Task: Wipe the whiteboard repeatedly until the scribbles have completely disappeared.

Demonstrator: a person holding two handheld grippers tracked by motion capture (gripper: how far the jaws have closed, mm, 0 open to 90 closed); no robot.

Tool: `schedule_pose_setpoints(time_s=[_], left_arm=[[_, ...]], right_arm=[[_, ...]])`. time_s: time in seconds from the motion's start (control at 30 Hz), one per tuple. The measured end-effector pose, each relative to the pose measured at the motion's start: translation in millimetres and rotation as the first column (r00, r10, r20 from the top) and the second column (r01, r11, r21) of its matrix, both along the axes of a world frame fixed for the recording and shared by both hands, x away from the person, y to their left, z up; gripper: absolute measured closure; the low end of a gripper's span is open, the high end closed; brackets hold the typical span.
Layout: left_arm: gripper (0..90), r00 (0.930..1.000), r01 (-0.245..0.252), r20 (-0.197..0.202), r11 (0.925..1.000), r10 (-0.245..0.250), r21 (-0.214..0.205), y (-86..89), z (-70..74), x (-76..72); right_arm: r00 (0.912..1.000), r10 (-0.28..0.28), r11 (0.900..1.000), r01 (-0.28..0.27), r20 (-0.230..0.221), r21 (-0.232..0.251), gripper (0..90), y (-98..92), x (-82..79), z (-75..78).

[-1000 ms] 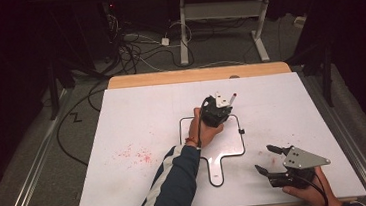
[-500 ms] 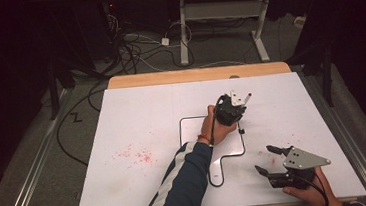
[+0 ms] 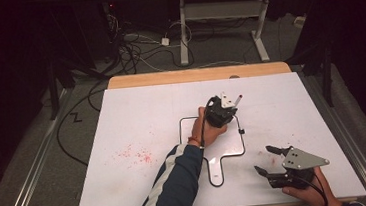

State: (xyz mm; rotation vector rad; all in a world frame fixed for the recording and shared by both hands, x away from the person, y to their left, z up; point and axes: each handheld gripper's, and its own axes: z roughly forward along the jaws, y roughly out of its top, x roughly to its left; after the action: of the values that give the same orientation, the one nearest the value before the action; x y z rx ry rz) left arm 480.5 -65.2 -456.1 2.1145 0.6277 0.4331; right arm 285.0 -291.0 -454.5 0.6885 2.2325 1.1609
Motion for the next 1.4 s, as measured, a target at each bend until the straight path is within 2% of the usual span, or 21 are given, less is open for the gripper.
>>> schedule_pose_setpoints(time_s=[0.07, 0.23, 0.5, 0.6, 0.67, 0.87, 1.0, 1.1, 1.27, 1.4], left_arm=[[78.8, 0.9998, -0.018, 0.006, 0.9998, 0.018, 0.004, 9.0, -0.7, 0.4], [78.8, 0.999, -0.046, -0.004, 0.9988, 0.046, -0.017, 32.4, -2.6, -2.6], [78.9, 0.9977, -0.067, -0.005, 0.9976, 0.067, -0.014, 53.6, -3.7, -6.8], [78.8, 0.9971, -0.075, -0.01, 0.9968, 0.075, -0.026, 54.2, -4.5, -6.8], [78.8, 0.9971, -0.075, -0.011, 0.9966, 0.075, -0.033, 48.2, -5.7, -6.7], [78.8, 0.9998, -0.017, -0.006, 0.9994, 0.017, -0.029, 16.2, -5.5, -12.3], [78.8, 1.0, 0.003, -0.006, 0.9995, -0.003, -0.032, 6.9, -5.4, -13.7], [78.8, 0.9999, -0.003, -0.012, 0.9995, 0.003, -0.033, 12.7, -4.9, -12.0], [78.8, 0.9974, -0.064, -0.038, 0.9966, 0.062, -0.053, 39.8, -6.2, -5.9], [78.8, 0.9959, -0.083, -0.041, 0.9952, 0.08, -0.052, 55.7, -7.3, -6.3]], right_arm=[[1.0, -0.001, 1.0, 0.001, 0.001, -0.003, 27.1, 0.3, 0.0, -0.1], [1.0, 0.001, 1.0, -0.001, 0.003, -0.004, 27.1, 1.0, -0.1, 0.2], [1.0, 0.001, 0.9999, -0.001, 0.004, -0.013, 27.1, 2.7, 0.0, -0.1], [1.0, 0.0, 0.9999, 0.0, 0.001, -0.013, 27.1, 2.7, 0.3, -0.5], [1.0, 0.001, 0.9999, -0.001, 0.001, -0.016, 27.1, 3.1, 0.0, -0.8], [1.0, 0.002, 0.9999, -0.002, 0.001, -0.012, 27.1, 2.3, 0.5, -0.8], [1.0, 0.005, 0.9999, -0.005, 0.001, -0.015, 27.1, 2.1, 0.0, -1.0], [1.0, 0.002, 0.9999, -0.002, 0.003, -0.01, 27.1, 1.0, -0.1, -0.3], [1.0, 0.005, 0.9999, -0.005, 0.0, -0.013, 27.1, 1.6, 0.7, -0.9], [1.0, 0.004, 0.9999, -0.004, 0.001, -0.016, 27.1, 3.0, 0.4, -1.0]])
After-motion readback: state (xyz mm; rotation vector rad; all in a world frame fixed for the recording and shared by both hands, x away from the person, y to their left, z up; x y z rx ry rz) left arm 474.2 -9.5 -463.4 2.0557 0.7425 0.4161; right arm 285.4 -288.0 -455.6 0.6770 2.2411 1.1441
